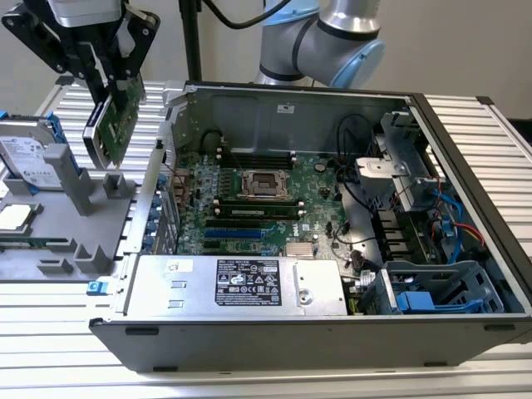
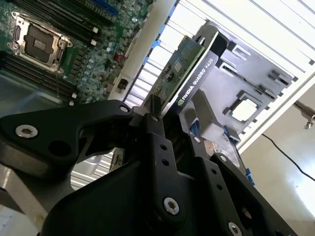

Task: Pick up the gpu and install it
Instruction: 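Pick up the gpu and move the gpu toward the slot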

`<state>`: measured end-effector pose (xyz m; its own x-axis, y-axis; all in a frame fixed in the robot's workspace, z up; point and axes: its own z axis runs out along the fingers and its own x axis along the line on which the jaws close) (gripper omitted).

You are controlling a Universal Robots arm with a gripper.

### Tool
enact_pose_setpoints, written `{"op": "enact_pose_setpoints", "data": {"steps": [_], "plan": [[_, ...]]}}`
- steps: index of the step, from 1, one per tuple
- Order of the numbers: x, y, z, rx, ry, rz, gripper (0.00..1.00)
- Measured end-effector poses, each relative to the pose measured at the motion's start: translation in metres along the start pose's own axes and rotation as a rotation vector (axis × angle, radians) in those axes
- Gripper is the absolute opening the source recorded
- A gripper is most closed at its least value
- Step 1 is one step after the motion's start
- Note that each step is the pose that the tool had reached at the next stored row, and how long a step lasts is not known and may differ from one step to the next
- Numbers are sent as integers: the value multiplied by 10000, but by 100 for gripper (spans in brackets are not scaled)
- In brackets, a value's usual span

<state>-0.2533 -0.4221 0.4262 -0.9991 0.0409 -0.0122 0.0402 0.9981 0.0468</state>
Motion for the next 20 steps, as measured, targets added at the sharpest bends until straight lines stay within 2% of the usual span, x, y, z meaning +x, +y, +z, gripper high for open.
{"op": "enact_pose_setpoints", "data": {"steps": [20], "plan": [[-203,8,3,-1,0,-1,0]]}}
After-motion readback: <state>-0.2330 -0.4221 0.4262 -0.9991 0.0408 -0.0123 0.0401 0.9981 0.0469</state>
